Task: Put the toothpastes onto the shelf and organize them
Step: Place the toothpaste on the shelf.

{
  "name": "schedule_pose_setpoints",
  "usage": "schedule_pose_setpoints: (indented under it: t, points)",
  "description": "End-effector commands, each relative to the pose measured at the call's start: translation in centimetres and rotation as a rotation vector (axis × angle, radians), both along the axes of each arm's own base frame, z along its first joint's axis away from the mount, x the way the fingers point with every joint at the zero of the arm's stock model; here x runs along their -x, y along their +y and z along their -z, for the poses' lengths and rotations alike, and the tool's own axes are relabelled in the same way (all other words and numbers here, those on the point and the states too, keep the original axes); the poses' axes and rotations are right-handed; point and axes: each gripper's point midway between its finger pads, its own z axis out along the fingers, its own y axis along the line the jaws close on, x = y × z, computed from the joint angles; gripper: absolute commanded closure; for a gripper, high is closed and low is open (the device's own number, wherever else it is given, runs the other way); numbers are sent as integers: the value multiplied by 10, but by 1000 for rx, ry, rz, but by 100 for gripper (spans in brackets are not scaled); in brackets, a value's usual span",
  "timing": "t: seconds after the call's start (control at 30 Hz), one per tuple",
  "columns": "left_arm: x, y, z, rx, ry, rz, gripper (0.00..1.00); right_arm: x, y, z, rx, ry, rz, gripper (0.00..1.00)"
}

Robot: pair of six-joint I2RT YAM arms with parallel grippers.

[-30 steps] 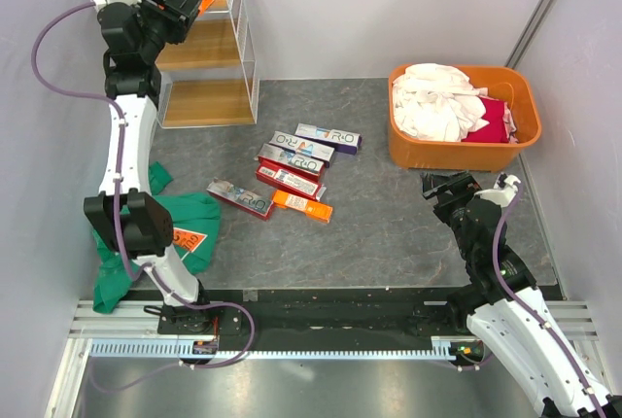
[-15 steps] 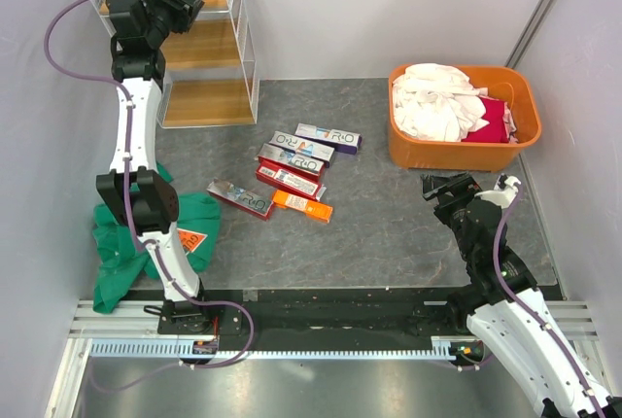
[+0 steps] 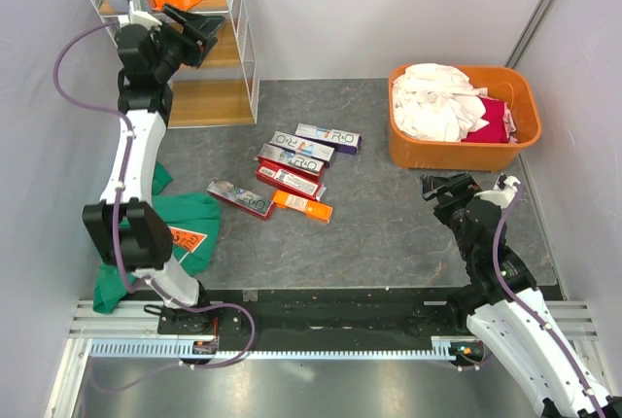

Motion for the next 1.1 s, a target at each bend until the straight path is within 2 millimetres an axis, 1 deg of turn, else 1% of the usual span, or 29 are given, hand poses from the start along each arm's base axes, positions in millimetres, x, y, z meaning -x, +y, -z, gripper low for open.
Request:
schedule_pose_setpoints:
  t: [0.0, 0.03, 0.07, 0.1, 0.13, 0.17, 0.2, 0.23, 0.27, 0.3, 0.33, 0.4, 0.43, 0.5, 0.53, 0.6, 0.63, 0.7, 0.73, 0.8, 0.9, 0.93, 0.97, 1.0, 1.03, 1.07]
  points:
    - [69, -4, -50, -100, -213, 2, 16, -1, 2, 8, 17, 19, -15, 13]
    - [77, -5, -45, -113, -210, 2, 13, -1, 3, 8, 15, 21, -19, 13]
    - [79, -6, -22, -116, -161, 12, 11, -1, 4, 9, 16, 25, -25, 13]
    - [95, -9, -25, -122, -174, 21, 9, -1, 5, 10, 16, 30, -26, 13]
    - [101, -11, -17, -134, -163, 36, 8, -1, 6, 13, 18, 37, -31, 13]
    - [104, -12, 8, -133, -112, 47, 7, -1, 7, 13, 18, 40, -38, 13]
    - [110, -15, 16, -136, -99, 60, 4, -1, 8, 15, 21, 46, -40, 13]
    - [122, -18, 20, -151, -102, 82, 2, -1, 9, 17, 24, 51, -47, 13]
    - [127, -19, 43, -155, -55, 94, 1, -1, 9, 18, 26, 54, -52, 13]
    - [132, -20, 56, -159, -26, 99, 0, -1, 11, 19, 33, 59, -62, 12]
    - [142, -23, 75, -167, 2, 116, 0, -1, 12, 20, 35, 64, -67, 12]
    - [151, -24, 96, -182, 45, 131, 0, -1, 13, 23, 43, 73, -78, 11]
    - [160, -25, 115, -199, 84, 141, 0, -1, 13, 25, 45, 77, -80, 11]
    - [169, -26, 133, -210, 115, 150, 0, -1, 14, 28, 49, 87, -86, 12]
    - [174, -27, 152, -214, 147, 158, 0, -1, 16, 28, 48, 87, -94, 11]
    - [186, -29, 168, -212, 187, 170, 0, -1, 17, 31, 53, 98, -99, 11]
    - [191, -29, 183, -218, 216, 175, 0, -1, 18, 31, 55, 100, -104, 11]
    - [199, -31, 195, -233, 240, 176, 0, -1, 19, 36, 57, 112, -110, 11]
    - [203, -30, 207, -244, 262, 176, 0, -1, 20, 36, 56, 115, -116, 11]
    - [208, -30, 214, -257, 283, 175, 0, -1, 23, 39, 60, 123, -129, 11]
    - [207, -22, 212, -313, 288, 144, 0, -2, 26, 40, 65, 129, -148, 10]
    - [203, -19, 196, -351, 251, 133, 0, -2, 26, 39, 66, 129, -149, 10]
    - [200, -17, 190, -372, 240, 124, 0, -3, 26, 40, 67, 130, -149, 10]
    - [197, -11, 186, -396, 252, 94, 0, -3, 26, 39, 72, 127, -152, 10]
    - [189, -7, 163, -436, 206, 75, 0, -3, 26, 39, 71, 127, -154, 10]
    - [184, -3, 152, -456, 193, 52, 1, -3, 27, 39, 72, 125, -154, 9]
